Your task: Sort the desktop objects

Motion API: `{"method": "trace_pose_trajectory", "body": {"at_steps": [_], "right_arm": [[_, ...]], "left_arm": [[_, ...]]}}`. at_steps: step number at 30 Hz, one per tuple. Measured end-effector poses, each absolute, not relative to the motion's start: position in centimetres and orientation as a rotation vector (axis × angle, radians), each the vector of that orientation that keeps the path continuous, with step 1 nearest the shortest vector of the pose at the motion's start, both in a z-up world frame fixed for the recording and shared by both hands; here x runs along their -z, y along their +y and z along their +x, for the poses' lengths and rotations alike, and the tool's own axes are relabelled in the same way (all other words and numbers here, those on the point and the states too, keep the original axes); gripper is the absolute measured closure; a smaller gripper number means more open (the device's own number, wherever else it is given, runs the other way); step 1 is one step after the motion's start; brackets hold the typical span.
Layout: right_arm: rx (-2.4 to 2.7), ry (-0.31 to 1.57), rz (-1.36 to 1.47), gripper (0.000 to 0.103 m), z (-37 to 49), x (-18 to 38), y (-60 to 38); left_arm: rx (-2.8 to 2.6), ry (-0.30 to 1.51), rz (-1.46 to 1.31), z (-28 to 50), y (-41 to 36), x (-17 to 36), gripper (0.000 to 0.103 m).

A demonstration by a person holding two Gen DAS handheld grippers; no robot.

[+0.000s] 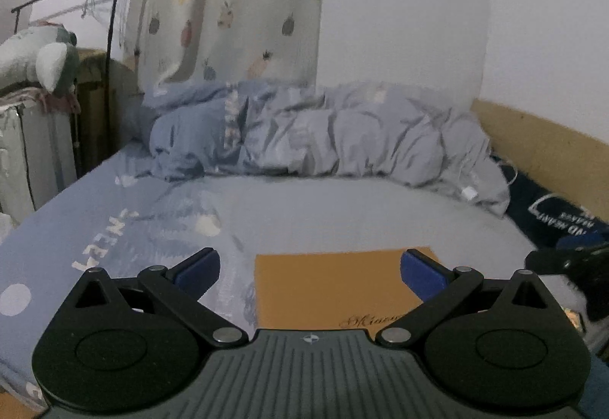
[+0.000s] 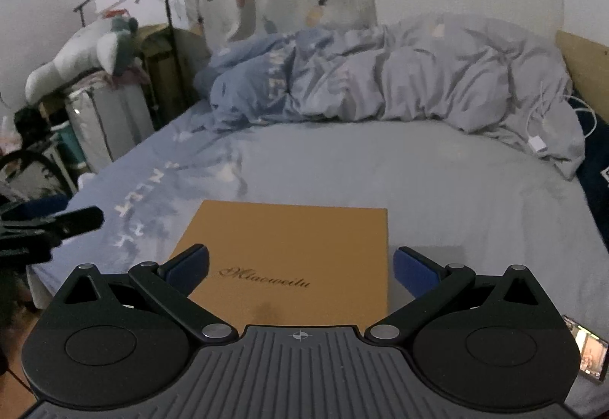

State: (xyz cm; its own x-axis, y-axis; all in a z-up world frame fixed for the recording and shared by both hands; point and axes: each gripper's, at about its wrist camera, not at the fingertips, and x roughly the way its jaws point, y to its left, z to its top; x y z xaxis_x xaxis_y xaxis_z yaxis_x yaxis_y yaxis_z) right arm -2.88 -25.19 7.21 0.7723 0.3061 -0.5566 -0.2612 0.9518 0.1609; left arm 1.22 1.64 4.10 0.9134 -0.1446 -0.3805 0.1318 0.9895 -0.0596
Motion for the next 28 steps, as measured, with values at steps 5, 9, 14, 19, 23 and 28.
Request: {"method": "trace_pose_trajectory", "body": {"at_steps": [5, 9, 14, 19, 23, 28], "right_arm": [[-0.302, 0.589, 0.076, 0.000, -4.6, -7.2, -24.7], [-0.303, 0.570, 0.088, 0.000, -5.3, -7.1, -24.6], [-0.308, 0.556, 0.095, 0.000, -6.2, -7.0, -24.6], [-0.307, 0.551, 0.092, 0.000, -6.8, -7.0, -24.6], [-0.305, 0.552, 0.096, 0.000, -7.1, -6.9, -24.4], [-0.302, 0.550, 0.097, 0.000, -7.4, -6.9, -24.4]], "left_arm": [[0.147, 0.325, 0.007, -0.8, 0.9, -3.9, 0.000], [0.155, 0.352, -0.010, -1.2, 0.6, -3.2, 0.000], [0.153, 0.373, -0.034, -1.4, 0.5, -2.8, 0.000], [0.111, 0.371, -0.014, -1.7, 0.2, -2.9, 0.000], [0.107, 0.372, -0.008, -1.9, 0.2, -3.0, 0.000], [0.104, 0.373, -0.002, -2.2, 0.2, -3.0, 0.000]]}}
